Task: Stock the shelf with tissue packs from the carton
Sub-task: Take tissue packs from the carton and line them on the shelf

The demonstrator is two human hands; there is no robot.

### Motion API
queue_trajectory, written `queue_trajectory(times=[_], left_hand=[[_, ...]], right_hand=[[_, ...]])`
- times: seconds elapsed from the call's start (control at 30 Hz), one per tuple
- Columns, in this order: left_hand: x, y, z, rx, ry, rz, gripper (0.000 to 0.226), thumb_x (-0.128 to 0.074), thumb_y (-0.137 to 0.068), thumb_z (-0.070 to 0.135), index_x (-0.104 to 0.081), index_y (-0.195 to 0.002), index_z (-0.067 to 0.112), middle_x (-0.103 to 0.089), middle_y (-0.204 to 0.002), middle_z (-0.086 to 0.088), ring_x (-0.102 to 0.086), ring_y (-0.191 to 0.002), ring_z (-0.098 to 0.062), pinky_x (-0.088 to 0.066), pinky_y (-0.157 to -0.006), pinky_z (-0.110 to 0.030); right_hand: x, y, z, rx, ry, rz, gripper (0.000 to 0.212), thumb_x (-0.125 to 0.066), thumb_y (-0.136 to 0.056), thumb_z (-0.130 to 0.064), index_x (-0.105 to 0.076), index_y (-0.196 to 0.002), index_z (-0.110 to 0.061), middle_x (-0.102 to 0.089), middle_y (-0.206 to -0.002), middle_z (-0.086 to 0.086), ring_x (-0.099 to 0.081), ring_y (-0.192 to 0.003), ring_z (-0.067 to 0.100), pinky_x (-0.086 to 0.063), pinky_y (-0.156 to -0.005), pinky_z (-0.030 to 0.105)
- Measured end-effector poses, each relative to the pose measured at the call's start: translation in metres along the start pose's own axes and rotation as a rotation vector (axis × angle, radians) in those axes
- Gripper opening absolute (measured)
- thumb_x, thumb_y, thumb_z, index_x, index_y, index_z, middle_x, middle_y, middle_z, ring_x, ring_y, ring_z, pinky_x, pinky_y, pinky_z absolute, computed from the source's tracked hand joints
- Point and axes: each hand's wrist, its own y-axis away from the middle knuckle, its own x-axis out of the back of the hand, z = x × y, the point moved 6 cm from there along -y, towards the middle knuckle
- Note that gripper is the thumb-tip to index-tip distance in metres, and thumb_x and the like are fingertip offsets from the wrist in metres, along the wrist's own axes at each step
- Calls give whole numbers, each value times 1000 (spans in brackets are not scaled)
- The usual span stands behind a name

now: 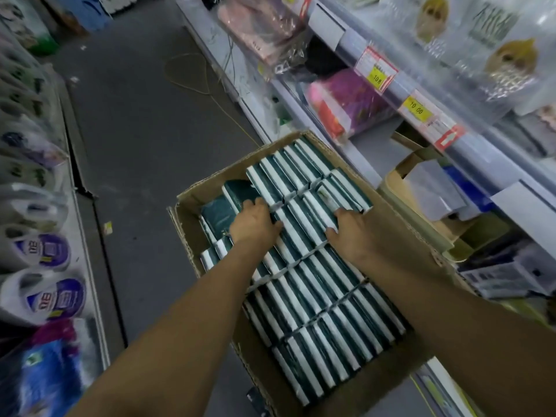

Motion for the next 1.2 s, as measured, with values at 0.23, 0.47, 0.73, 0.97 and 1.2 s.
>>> queue_trajectory(times=[0.23, 0.47, 0.73, 0.97, 1.2], left_hand=[[-19, 3, 18, 62, 66, -87, 67, -68, -91, 32, -31, -141, 7, -40, -139, -16, -55, -116, -41, -43, -72, -41], [-8, 12, -11, 176, 579, -54, 69, -63, -86, -5, -33, -145, 15, -35, -143, -15, -53, -101, -28, -53, -79, -30], [38, 70, -13, 267, 1184, -104, 60, -65, -88, -5, -54, -137, 26, -62, -115, -10, -69, -85, -26, -61, -75, -34], [105, 152, 42, 89, 1411, -269, 42, -55, -91, -7, -67, -112, 28, -70, -89, -5, -62, -75, -22, -53, -63, -33], [158, 224, 113, -94, 1625, -475, 37, -42, -95, -6, -63, -111, 21, -70, -88, -7, -66, -71, -20, -55, -64, -38]], right_hand=[[-6, -3, -1, -14, 23, -60, 27, -59, -94, -30, -52, -105, -7, -61, -93, 9, -63, -86, 28, -43, -61, 32], [19, 14, 9, -86, -191, 43, 18, -59, -91, -21, -51, -83, -7, -61, -78, 11, -60, -71, 31, -55, -65, 41], [87, 99, 14, -263, -954, 77, 4, -59, -94, -13, -58, -96, -16, -70, -85, 15, -71, -65, 32, -57, -60, 45], [188, 209, -11, 176, -735, 418, 27, -61, -94, -13, -57, -117, -28, -62, -110, -4, -61, -94, 3, -50, -79, 14], [266, 294, -16, 332, -592, 684, 42, -64, -83, -2, -59, -119, -23, -34, -143, 6, -28, -135, -7, -29, -102, 5]])
